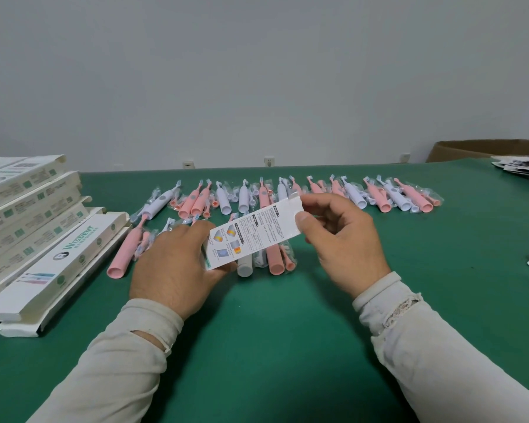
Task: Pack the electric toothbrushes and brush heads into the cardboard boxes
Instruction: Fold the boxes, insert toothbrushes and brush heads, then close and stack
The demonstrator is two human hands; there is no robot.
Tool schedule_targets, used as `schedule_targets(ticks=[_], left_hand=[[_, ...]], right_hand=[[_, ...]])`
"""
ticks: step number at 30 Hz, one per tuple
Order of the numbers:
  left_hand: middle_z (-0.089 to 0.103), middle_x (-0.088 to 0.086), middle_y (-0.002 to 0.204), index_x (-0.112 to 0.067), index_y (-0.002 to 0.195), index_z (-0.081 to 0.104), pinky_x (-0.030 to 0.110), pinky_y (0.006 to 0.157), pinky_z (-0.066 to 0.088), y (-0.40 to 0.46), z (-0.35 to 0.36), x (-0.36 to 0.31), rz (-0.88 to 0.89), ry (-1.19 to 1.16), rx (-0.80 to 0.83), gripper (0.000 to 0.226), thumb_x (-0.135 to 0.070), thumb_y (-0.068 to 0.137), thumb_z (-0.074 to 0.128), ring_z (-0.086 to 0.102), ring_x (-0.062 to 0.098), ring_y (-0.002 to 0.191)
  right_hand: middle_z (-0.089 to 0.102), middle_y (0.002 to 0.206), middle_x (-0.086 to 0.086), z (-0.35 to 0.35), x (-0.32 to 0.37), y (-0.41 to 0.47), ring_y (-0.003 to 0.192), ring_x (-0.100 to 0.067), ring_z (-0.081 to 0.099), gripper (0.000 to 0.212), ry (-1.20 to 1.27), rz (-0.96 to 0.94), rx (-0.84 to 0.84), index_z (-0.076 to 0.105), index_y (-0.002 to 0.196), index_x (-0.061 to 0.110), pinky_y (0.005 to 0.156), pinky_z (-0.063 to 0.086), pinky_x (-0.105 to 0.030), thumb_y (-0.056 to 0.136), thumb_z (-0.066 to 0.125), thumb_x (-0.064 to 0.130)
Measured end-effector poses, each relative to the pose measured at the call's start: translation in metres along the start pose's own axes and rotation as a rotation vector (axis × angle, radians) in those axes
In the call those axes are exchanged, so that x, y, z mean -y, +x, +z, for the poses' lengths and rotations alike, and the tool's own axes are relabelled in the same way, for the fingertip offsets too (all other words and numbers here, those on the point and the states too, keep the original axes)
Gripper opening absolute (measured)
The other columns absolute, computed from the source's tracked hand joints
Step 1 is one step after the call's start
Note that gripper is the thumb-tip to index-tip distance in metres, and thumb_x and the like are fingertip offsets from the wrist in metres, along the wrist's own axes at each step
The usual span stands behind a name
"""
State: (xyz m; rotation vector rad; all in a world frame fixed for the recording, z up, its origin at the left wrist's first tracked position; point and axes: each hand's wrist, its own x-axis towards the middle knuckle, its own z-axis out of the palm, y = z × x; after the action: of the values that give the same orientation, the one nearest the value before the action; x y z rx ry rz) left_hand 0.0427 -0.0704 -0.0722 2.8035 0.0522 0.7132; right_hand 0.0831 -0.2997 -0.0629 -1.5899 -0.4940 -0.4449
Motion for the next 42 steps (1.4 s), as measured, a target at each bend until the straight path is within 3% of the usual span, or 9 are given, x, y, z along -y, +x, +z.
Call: schedule_targets(ticks=[10,15,19,24,28,32,36,39,42], left_hand=[[0.063,-0.009,0.102,-0.037,0.117,0.054,0.039,0.072,0.054,0.000,0.001,0.001,-0.007,-0.013,0.005,0.054,-0.067,0.074,0.070,0.056,0.018,0.092],[0.063,-0.009,0.102,-0.037,0.115,0.053,0.040,0.072,0.054,0.000,0.002,0.000,-0.016,-0.005,0.003,0.053,-0.067,0.074,0.069,0.055,0.018,0.093],[0.063,-0.009,0.107,-0.036,0.120,0.053,0.038,0.074,0.053,0.000,0.002,0.001,-0.011,0.001,-0.018,0.057,-0.066,0.074,0.070,0.056,0.019,0.097],[0.055,-0.005,0.132,-0.028,0.140,0.043,0.038,0.095,0.044,-0.002,0.008,0.000,0.080,-0.128,-0.018,0.077,-0.051,0.075,0.077,0.049,0.019,0.121],[0.055,-0.004,0.125,-0.022,0.134,0.051,0.019,0.094,0.035,-0.003,0.012,-0.004,0.121,-0.297,-0.015,0.062,-0.033,0.078,0.076,0.046,0.008,0.113],[0.053,-0.011,0.111,-0.026,0.128,0.056,0.001,0.081,0.031,-0.007,0.013,-0.016,0.134,-0.385,-0.035,0.057,-0.042,0.077,0.076,0.038,-0.005,0.095],[0.058,-0.006,0.107,-0.023,0.124,0.061,0.002,0.080,0.031,-0.015,0.012,-0.032,0.173,-0.421,-0.074,0.056,-0.039,0.074,0.081,0.042,0.002,0.092],[0.059,-0.008,0.107,-0.022,0.126,0.062,0.012,0.078,0.035,-0.019,0.012,-0.054,0.201,-0.479,-0.090,0.055,-0.024,0.074,0.081,0.042,0.000,0.093],[0.052,-0.013,0.114,-0.025,0.138,0.053,0.026,0.089,0.045,-0.020,0.011,-0.090,0.326,-0.551,-0.003,0.066,-0.028,0.076,0.077,0.042,-0.003,0.102]], right_hand=[[0.077,0.097,0.013,-0.002,0.002,0.001,0.085,-0.006,0.071,0.023,0.024,0.044,0.006,0.075,0.094,0.033,0.074,0.056,-0.024,0.092,0.069,0.011],[0.075,0.108,0.011,0.002,-0.002,-0.003,0.097,-0.006,0.069,0.022,-0.003,0.031,0.052,0.077,0.100,0.029,0.086,0.056,-0.029,0.093,0.067,0.010],[0.074,0.105,0.018,0.009,-0.005,-0.005,0.096,0.000,0.068,0.031,-0.038,0.011,0.025,0.072,0.096,0.041,0.081,0.052,-0.013,0.092,0.069,0.010],[0.074,0.106,0.009,0.003,-0.017,0.002,0.101,-0.014,0.069,0.021,0.022,0.160,-0.141,0.070,0.105,0.026,0.084,0.060,-0.037,0.093,0.066,0.009],[0.077,0.101,-0.001,-0.002,-0.016,0.007,0.095,-0.016,0.074,0.020,0.358,0.306,-0.278,0.063,0.112,0.015,0.073,0.058,-0.023,0.093,0.068,0.010],[0.078,0.100,-0.002,0.016,-0.009,-0.009,0.089,-0.013,0.075,0.013,0.535,0.484,-0.050,0.068,0.108,0.011,0.066,0.057,-0.020,0.097,0.064,0.015],[0.078,0.100,-0.002,0.045,0.002,-0.030,0.076,-0.008,0.070,0.016,0.316,0.604,0.061,0.069,0.106,0.013,0.059,0.051,-0.020,0.096,0.066,0.025],[0.076,0.107,-0.003,0.036,0.009,-0.040,0.078,-0.013,0.067,0.024,0.209,0.600,0.083,0.069,0.116,0.013,0.059,0.051,-0.023,0.094,0.067,0.023],[0.074,0.108,-0.007,0.005,0.018,-0.045,0.086,-0.020,0.071,0.029,0.148,0.579,-0.018,0.064,0.121,0.011,0.066,0.056,-0.032,0.094,0.066,0.021]])
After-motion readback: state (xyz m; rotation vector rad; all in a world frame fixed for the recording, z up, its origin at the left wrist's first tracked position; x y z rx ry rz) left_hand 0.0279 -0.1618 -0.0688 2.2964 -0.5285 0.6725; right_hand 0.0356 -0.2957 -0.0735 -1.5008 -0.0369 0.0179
